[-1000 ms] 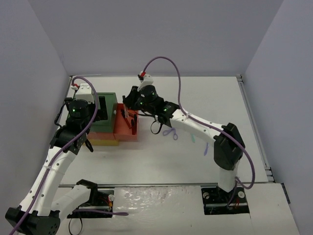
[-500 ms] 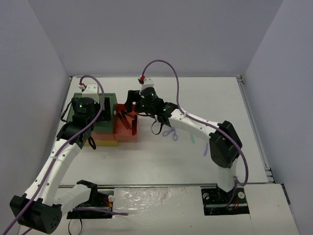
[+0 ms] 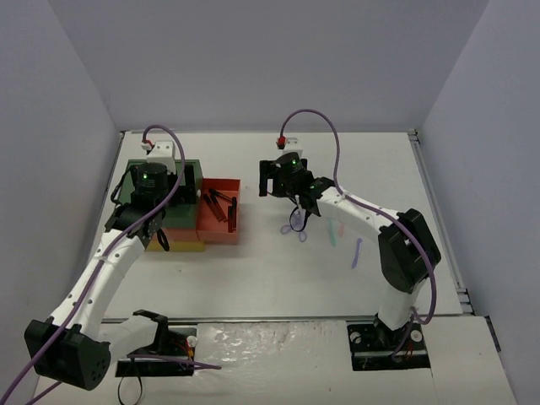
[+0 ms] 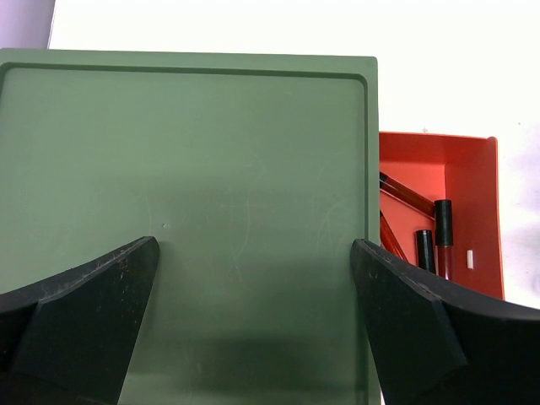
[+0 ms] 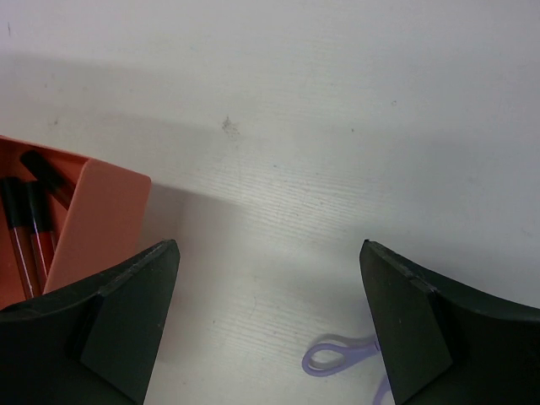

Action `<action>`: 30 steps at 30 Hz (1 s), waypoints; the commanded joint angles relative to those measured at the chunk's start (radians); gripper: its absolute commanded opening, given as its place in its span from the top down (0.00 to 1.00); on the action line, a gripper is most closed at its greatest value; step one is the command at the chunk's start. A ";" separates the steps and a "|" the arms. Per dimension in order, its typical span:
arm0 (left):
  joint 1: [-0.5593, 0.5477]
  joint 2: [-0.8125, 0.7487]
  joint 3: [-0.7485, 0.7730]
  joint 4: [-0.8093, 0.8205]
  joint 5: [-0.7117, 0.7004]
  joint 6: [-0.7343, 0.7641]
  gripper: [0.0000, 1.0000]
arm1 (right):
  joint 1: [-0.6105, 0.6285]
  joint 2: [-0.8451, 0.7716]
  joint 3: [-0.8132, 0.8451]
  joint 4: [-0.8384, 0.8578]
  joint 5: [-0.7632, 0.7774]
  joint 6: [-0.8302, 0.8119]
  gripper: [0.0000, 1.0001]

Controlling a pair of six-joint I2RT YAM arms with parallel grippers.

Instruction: Organize the makeup

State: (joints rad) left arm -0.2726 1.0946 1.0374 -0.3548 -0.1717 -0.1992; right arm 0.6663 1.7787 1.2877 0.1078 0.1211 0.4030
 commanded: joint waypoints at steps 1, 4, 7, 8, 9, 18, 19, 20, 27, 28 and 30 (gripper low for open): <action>0.000 0.026 0.043 0.018 0.061 -0.027 0.03 | 0.040 0.039 0.029 0.045 -0.039 -0.018 0.14; 0.000 0.030 0.044 0.016 0.066 -0.030 0.03 | 0.074 0.077 0.056 0.049 -0.052 -0.026 0.14; 0.000 0.031 0.043 0.016 0.070 -0.032 0.03 | 0.097 0.113 0.110 0.050 -0.080 -0.029 0.14; 0.000 0.031 0.042 0.016 0.072 -0.034 0.03 | 0.103 0.122 0.122 0.051 -0.084 -0.030 0.14; 0.000 0.032 0.043 0.014 0.074 -0.035 0.03 | 0.110 0.133 0.134 0.052 -0.092 -0.031 0.14; 0.000 0.037 0.044 0.013 0.092 -0.038 0.03 | 0.143 0.185 0.217 0.099 -0.202 -0.016 0.14; 0.000 0.036 0.044 0.013 0.093 -0.038 0.03 | 0.145 0.191 0.224 0.103 -0.215 -0.012 0.14; 0.000 0.036 0.044 0.013 0.094 -0.039 0.03 | 0.146 0.202 0.234 0.111 -0.222 -0.010 0.14; 0.000 0.030 0.044 0.011 0.095 -0.040 0.03 | 0.158 0.276 0.295 0.160 -0.280 0.005 0.14; 0.000 0.030 0.043 0.011 0.097 -0.041 0.03 | 0.159 0.286 0.302 0.172 -0.292 0.006 0.14; 0.000 0.030 0.043 0.012 0.099 -0.042 0.03 | 0.163 0.305 0.313 0.199 -0.327 0.009 0.14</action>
State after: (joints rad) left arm -0.2668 1.1164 1.0451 -0.3384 -0.1425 -0.2169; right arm 0.8112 2.0633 1.5381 0.2042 -0.1129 0.4008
